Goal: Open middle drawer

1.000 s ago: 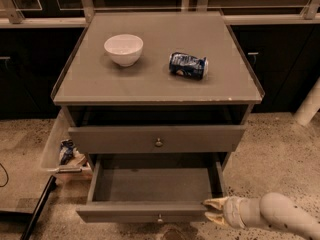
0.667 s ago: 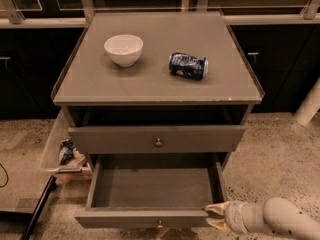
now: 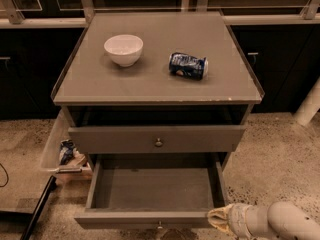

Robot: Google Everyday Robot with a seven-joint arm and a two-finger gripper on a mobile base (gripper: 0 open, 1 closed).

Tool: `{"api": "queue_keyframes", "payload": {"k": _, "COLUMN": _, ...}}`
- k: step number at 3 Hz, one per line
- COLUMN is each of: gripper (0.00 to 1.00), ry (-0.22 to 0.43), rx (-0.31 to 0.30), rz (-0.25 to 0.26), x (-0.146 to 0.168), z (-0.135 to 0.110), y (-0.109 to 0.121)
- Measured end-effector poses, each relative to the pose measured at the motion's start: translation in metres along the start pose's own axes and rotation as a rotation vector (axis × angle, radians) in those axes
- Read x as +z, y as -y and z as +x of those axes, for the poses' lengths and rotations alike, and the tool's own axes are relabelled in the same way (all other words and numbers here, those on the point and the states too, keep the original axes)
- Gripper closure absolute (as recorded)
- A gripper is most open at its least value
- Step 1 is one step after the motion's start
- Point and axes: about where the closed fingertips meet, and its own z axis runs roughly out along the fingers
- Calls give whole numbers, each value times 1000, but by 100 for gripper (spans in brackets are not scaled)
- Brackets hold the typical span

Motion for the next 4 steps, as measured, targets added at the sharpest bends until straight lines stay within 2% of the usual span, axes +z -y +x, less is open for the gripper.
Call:
{"api": "queue_keyframes", "payload": {"k": 3, "gripper": 12, "ry": 0, "rx": 0, "rz": 0, "x": 0, "z": 0, "y": 0}}
{"api": "queue_keyframes", "payload": {"k": 4, "gripper": 0, "ry": 0, "rx": 0, "rz": 0, "x": 0, "z": 0, "y": 0}}
